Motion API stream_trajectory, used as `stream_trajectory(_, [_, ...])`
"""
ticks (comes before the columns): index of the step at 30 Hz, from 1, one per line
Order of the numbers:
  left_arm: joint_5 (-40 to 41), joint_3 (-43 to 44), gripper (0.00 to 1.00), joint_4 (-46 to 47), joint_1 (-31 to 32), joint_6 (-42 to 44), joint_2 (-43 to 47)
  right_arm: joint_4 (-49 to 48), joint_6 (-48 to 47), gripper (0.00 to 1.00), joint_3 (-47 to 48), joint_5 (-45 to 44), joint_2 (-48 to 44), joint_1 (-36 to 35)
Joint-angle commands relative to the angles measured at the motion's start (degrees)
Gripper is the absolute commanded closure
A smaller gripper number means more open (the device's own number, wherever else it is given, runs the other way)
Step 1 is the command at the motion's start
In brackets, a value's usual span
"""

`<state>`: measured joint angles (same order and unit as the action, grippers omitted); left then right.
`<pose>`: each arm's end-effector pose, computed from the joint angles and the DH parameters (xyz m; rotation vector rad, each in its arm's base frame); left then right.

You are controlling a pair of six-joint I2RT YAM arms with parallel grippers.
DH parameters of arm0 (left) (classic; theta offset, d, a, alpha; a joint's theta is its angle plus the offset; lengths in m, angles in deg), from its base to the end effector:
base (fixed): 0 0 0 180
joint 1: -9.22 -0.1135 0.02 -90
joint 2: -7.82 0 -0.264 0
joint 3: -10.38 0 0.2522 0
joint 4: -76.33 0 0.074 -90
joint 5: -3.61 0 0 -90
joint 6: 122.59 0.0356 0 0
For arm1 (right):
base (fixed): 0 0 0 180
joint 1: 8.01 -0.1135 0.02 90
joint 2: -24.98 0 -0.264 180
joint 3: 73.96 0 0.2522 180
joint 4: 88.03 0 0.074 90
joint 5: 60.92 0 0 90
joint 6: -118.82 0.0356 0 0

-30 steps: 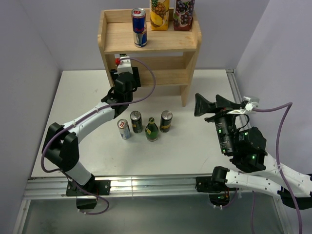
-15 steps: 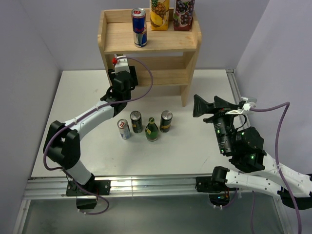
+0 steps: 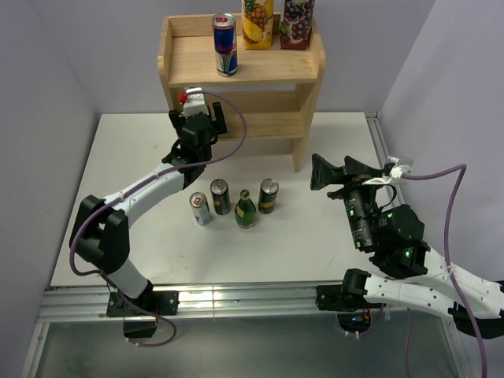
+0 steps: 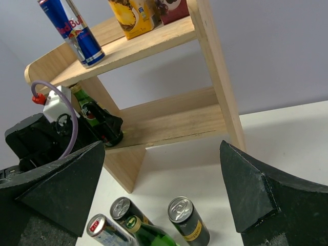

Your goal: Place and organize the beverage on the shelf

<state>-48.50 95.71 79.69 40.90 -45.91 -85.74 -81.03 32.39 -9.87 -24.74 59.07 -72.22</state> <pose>0.3414 -0.1850 0.3322 -0.2370 1.6209 -0.0536 0.0725 0.0841 0.4247 0.1686 1.3415 0.4518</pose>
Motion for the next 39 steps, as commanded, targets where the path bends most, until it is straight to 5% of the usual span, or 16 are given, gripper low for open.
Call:
stream_trajectory(1, [1.22, 1.03, 0.01, 2.65, -0.57, -0.65, 2.94, -0.09, 0.64, 0.0, 0.74, -0.49, 0.02, 0.31])
stream_trajectory(17, [-2.73, -4.41, 0.01, -14.47, 0.92, -6.71, 18.05, 0.61, 2.49, 0.0, -0.49, -0.84, -0.95, 0.31])
stream_trajectory(23, [-2.04, -16.52, 0.01, -18.43, 11.37, -9.17, 28.69, 1.22, 2.93, 0.0, -1.28, -1.28, -1.92, 0.31])
stream_trajectory(30, [8.68, -25.69, 0.03, -22.83, 33.85, -20.58, 32.47, 2.02, 4.07, 0.0, -2.77, -1.99, -3.06, 0.4])
stream_trajectory(39, [6.23, -34.3, 0.02, -8.26, 37.93, -21.84, 24.07, 3.86, 5.74, 0.0, -3.92, -2.6, -4.73, 0.31])
